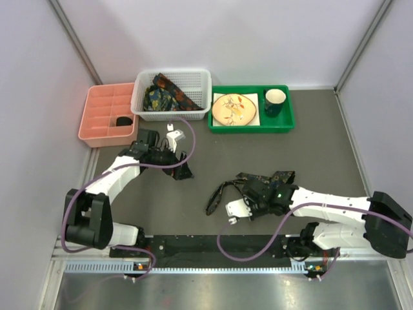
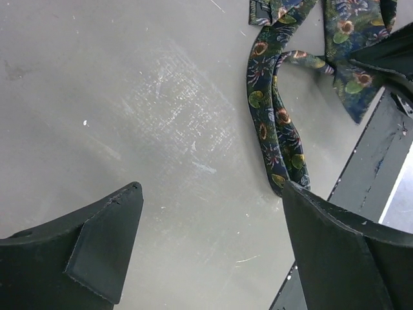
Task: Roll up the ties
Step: Flatten out the tie at the center of the board.
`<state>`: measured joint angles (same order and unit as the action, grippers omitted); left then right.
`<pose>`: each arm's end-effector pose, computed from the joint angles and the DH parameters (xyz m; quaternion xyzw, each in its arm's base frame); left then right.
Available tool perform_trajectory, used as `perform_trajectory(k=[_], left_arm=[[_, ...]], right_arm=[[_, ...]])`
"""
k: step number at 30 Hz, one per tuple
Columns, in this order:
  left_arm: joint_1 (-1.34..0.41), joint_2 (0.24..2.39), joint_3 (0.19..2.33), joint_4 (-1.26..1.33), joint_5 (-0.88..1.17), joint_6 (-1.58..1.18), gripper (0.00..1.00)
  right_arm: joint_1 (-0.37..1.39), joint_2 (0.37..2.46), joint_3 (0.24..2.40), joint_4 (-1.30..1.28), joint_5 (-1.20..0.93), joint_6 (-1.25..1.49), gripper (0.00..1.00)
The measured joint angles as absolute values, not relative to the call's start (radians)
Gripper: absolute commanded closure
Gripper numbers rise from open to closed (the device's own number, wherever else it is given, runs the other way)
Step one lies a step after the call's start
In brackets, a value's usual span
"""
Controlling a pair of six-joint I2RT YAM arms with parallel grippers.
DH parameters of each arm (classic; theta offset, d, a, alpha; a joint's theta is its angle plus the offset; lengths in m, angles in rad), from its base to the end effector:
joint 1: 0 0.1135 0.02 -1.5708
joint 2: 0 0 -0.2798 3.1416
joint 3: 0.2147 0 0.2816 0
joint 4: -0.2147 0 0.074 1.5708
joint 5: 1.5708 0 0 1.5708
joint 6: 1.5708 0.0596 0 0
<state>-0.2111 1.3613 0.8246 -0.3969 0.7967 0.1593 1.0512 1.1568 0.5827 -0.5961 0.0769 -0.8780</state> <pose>0.2822 -0.1041 0.2051 0.2806 0.8380 -0.3757 0.2791 0.1147 0.1914 0.1478 -0.8004 0.5642 -0.0203 0.2013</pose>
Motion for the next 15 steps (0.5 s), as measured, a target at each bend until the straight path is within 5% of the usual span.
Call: perform_trajectory(k=[5,15], left_arm=[[-0.205,1.317,0.824,-0.429,0.797,0.212,0.10],[-0.214,1.299,0.825,-0.487,0.825,0.447,0.08]], right_arm=[[1.010,1.148,0.652,-0.596,0.119,-0.809,1.00],[0.615,1.041,0.926,-0.741,0.000,-0.648,1.00]])
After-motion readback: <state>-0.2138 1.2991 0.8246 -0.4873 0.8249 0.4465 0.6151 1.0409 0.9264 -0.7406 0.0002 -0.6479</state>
